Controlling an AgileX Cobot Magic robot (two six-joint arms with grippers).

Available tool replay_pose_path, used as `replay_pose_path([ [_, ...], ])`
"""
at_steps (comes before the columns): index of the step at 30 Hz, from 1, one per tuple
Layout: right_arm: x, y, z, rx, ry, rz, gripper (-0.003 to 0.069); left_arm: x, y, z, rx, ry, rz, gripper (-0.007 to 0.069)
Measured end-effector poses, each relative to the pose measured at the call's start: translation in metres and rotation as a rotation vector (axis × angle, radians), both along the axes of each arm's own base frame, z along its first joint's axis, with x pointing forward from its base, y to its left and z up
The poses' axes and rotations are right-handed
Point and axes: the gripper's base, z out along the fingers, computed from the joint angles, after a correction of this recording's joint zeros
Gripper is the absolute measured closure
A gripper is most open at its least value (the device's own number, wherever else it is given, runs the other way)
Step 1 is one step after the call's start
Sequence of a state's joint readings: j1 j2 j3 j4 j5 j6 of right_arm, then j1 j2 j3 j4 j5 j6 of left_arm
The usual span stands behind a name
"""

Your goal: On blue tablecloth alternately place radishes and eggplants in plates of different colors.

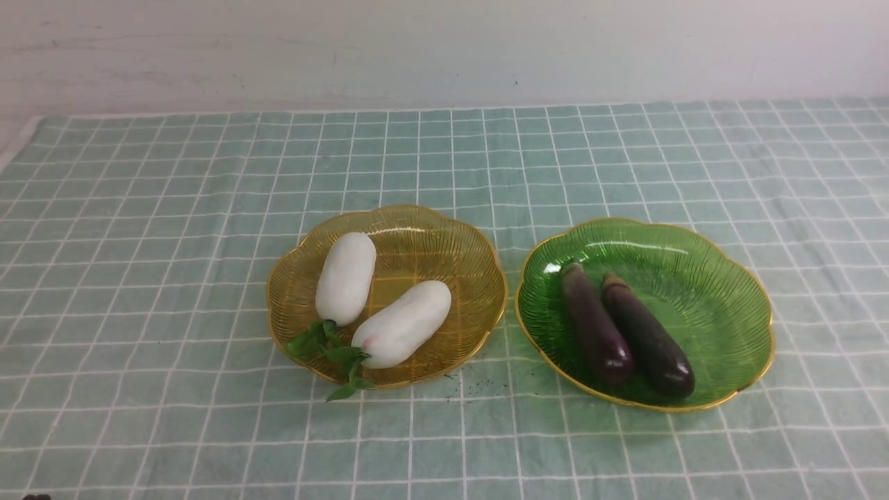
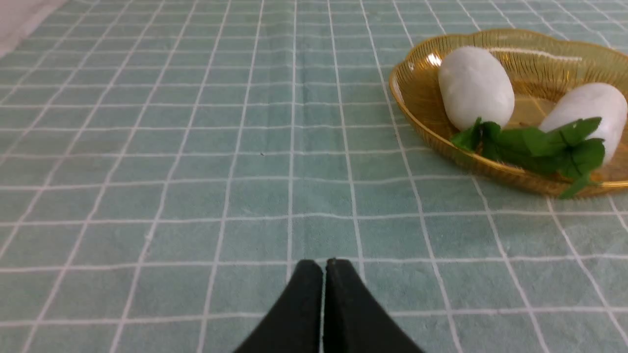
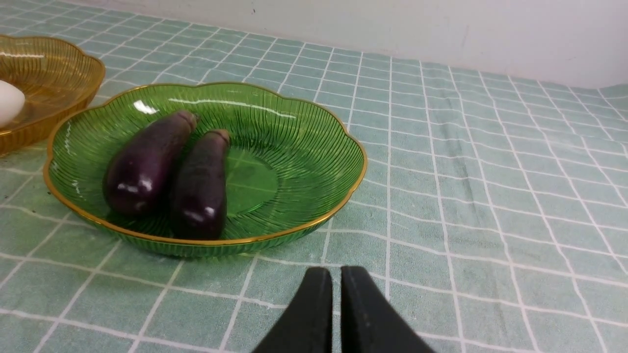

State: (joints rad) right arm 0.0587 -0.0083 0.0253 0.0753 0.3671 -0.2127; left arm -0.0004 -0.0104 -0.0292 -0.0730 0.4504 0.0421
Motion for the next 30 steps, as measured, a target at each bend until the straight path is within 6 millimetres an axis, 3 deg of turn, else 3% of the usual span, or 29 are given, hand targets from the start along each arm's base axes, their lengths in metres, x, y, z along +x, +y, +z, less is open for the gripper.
replay_pose_path([
  [4,0.0,0.0,0.0,-0.003,0.0,0.001,0.0636,0.0011,-0.002,-0.0136,-0.018,0.03,-0.035,0.0632],
  [30,0.0,0.0,-0.0001,-0.003,0.001,0.001,0.0636,0.0025,-0.003,-0.0129,-0.013,-0.006,-0.056,0.0632],
])
